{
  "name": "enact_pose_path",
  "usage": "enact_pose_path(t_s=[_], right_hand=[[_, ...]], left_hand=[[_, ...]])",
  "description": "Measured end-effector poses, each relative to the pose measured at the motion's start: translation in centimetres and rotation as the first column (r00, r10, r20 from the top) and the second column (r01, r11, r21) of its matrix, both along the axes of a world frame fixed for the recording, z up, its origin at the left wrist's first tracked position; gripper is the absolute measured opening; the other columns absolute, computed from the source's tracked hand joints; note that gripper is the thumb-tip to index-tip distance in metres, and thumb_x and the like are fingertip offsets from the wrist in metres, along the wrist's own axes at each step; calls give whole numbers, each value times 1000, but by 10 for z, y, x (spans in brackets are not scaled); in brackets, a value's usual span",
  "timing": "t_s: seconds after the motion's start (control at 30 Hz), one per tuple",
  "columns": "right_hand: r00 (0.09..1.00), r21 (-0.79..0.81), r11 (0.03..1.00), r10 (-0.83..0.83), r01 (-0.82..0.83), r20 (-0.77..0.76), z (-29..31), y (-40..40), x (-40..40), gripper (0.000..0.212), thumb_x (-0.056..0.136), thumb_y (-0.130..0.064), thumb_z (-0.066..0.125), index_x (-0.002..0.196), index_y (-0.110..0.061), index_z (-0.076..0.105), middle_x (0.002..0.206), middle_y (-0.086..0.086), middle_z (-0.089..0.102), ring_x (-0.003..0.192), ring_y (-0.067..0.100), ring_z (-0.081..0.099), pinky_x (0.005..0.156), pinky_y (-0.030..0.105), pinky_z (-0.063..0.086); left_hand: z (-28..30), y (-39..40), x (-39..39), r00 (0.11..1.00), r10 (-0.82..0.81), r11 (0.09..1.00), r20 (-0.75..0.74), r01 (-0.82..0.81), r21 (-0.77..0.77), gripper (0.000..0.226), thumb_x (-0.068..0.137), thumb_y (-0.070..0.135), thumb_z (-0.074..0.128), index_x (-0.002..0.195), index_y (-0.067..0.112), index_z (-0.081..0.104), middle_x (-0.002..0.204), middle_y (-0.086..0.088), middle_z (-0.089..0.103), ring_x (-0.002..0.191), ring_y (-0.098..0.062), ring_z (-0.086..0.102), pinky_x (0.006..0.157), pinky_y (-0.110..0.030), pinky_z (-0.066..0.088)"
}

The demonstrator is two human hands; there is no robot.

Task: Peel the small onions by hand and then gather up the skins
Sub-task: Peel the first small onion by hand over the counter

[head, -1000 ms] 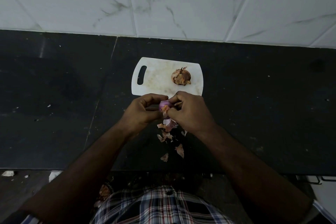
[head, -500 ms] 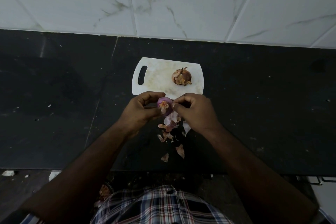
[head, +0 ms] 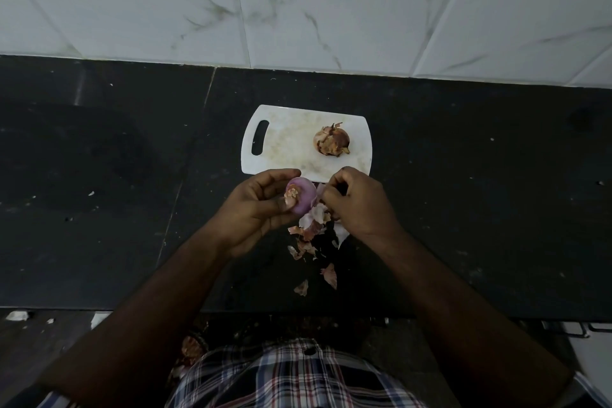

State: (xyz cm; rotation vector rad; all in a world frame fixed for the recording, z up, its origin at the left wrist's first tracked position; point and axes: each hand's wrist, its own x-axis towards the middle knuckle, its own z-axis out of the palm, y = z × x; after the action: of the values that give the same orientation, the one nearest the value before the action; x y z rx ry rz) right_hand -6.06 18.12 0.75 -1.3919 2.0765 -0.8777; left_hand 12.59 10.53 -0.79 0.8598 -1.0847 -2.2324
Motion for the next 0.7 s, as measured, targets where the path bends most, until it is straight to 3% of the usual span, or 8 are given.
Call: enact_pose_path(t_s=[0.07,0.1,0.17,0.2,0.27,0.33,0.47,0.7], right_hand=[[995,27,1000,-17,14,97,-3,1,-1,11,91,-24,64,86,-14,64,79,0,67,72,17,65,62,31,55],[969,31,999,-48,42,244,-4,2,-1,8,92,-21,63,88,-14,65,83,2,68,76,22,69,65,35,59],[821,46,995,-96,84,563,-1,2,2,7,95,-18,63,100,-15,66,92,7,71,83,27,73,68,40,62],[763,45,996,-90,80,640,1,2,3,16,95,-20,65,110,-15,66,96,6,72,85,26,74,70,41,62],[758,34,999,-49,35,650,1,1,3,41,88,-24,75,126,-16,62,107,5,71,88,23,74,73,42,62],[804,9,1000,-14,12,594,-2,1,4,55,79,-22,84,129,-17,61,112,4,69,90,23,74,75,44,63],[843,-16,999,-24,39,537,-9,1,8,46,69,-21,81,113,-26,69,103,2,73,91,19,73,78,49,62],[861,-49,996,-36,71,508,-7,0,11,31,75,-4,75,103,-15,69,94,7,72,86,27,71,72,48,62]], left_hand=[[-2,-1,0,1000,-13,999,-20,14,32,45,82,-4,61,124,9,63,125,-12,69,105,-29,71,87,-43,61],[-1,-1,0,1000,-13,999,-17,14,40,45,82,-3,61,125,10,63,127,-12,68,106,-31,70,91,-46,59],[-1,0,-2,1000,-7,999,5,7,49,48,82,-1,62,127,12,62,130,-11,66,108,-34,69,94,-49,56],[-1,0,-2,1000,-5,999,15,4,50,49,82,0,62,129,11,61,132,-11,65,109,-35,68,94,-49,56],[0,1,-3,1000,-6,999,22,5,52,51,82,1,62,132,10,58,133,-13,64,110,-36,67,96,-50,55],[2,2,-4,999,-4,999,34,2,49,52,81,3,64,133,9,57,130,-16,65,105,-34,69,95,-50,55],[5,5,-8,996,21,999,87,-18,-37,54,79,7,69,131,8,56,123,-15,68,96,-30,72,86,-43,61],[5,8,-9,994,13,994,104,-2,-109,50,77,7,72,125,9,58,126,-18,67,104,-36,71,85,-44,61]])
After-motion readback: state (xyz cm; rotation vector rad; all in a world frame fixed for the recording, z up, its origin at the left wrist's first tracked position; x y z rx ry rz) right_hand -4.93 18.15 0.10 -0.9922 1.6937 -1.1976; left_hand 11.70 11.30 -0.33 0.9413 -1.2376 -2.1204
